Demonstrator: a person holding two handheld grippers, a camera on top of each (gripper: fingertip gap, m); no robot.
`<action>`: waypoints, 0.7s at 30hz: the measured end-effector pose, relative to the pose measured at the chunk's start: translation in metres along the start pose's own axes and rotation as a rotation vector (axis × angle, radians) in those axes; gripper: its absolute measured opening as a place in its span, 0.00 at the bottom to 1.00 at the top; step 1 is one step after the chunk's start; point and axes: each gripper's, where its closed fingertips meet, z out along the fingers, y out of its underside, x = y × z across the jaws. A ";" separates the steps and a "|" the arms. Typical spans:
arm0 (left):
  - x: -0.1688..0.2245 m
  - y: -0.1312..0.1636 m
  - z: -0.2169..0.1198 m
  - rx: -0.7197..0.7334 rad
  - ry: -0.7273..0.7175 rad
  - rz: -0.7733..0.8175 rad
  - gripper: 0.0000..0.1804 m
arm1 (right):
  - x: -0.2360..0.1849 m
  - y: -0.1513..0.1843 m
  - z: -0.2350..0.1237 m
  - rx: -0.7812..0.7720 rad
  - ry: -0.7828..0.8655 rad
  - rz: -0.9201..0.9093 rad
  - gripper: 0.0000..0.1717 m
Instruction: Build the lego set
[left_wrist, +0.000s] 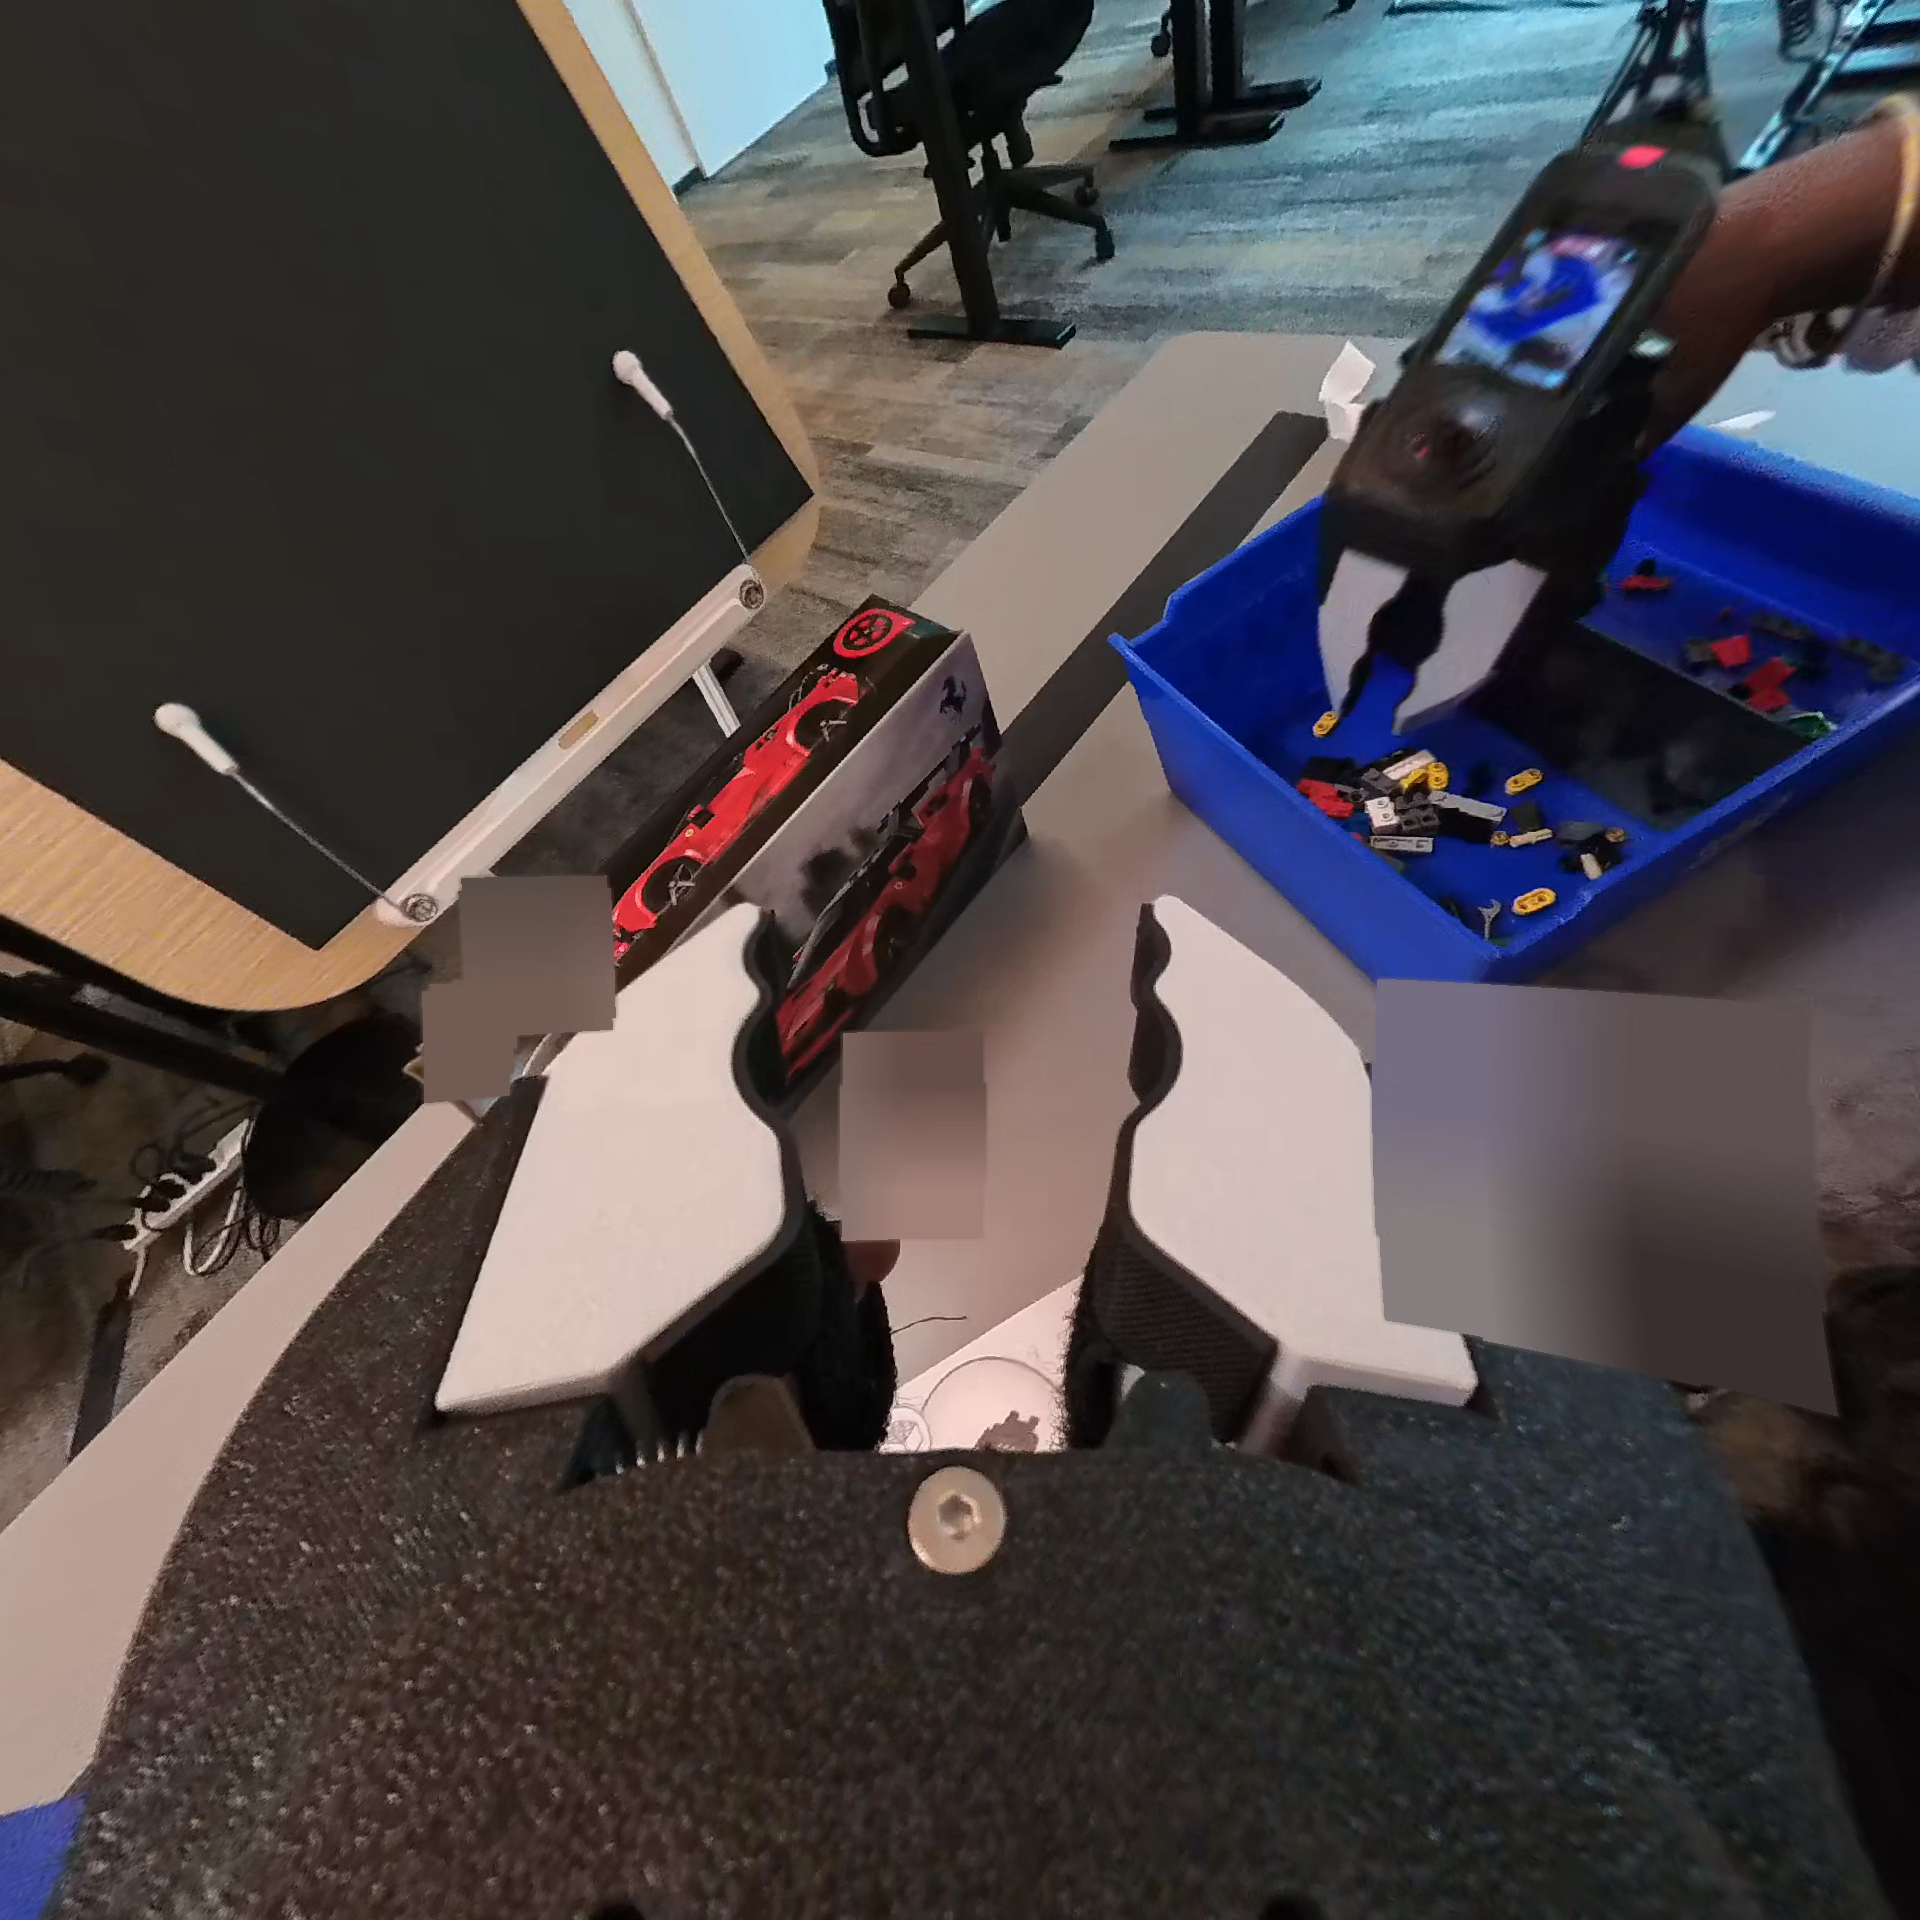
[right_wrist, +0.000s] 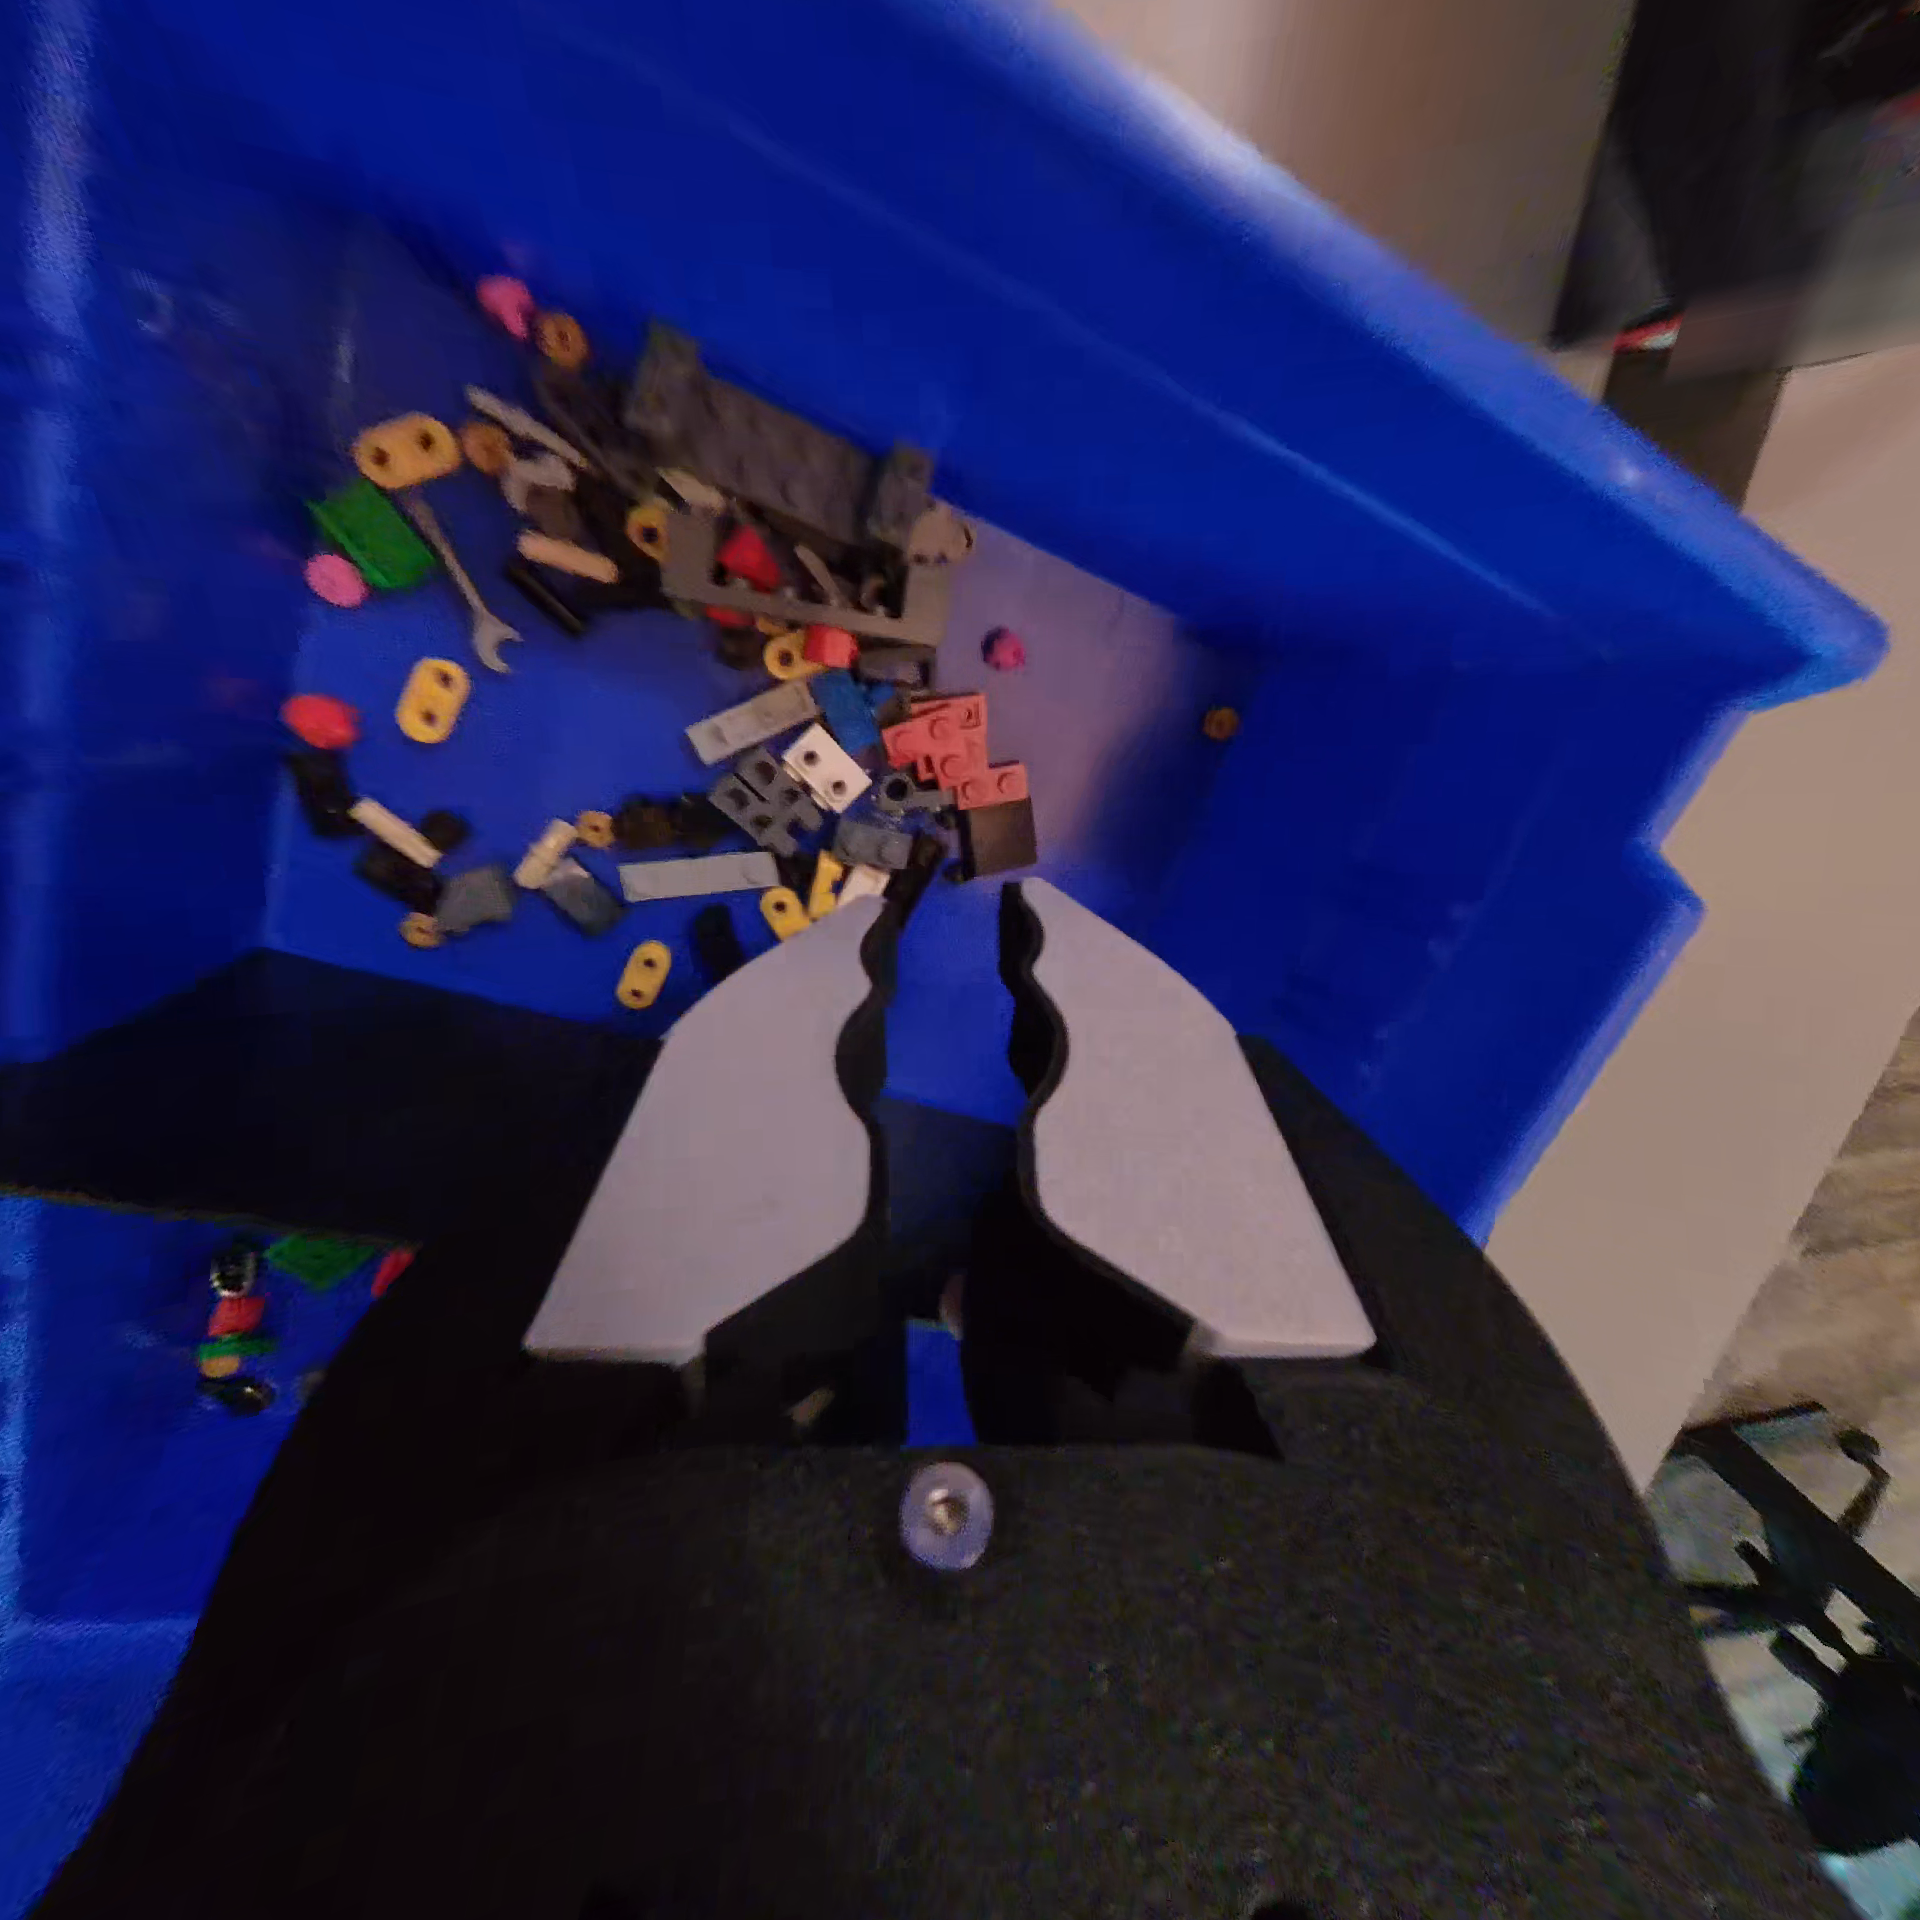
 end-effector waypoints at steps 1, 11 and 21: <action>0.001 0.000 0.002 -0.004 0.004 0.001 0.36 | 0.001 0.000 0.006 -0.020 -0.020 -0.009 0.09; 0.000 0.000 -0.001 0.004 0.001 0.005 0.36 | -0.010 -0.004 0.037 -0.092 -0.152 0.002 0.13; -0.006 -0.003 -0.015 0.048 -0.009 -0.007 0.36 | -0.004 -0.006 0.028 -0.013 -0.057 0.002 0.11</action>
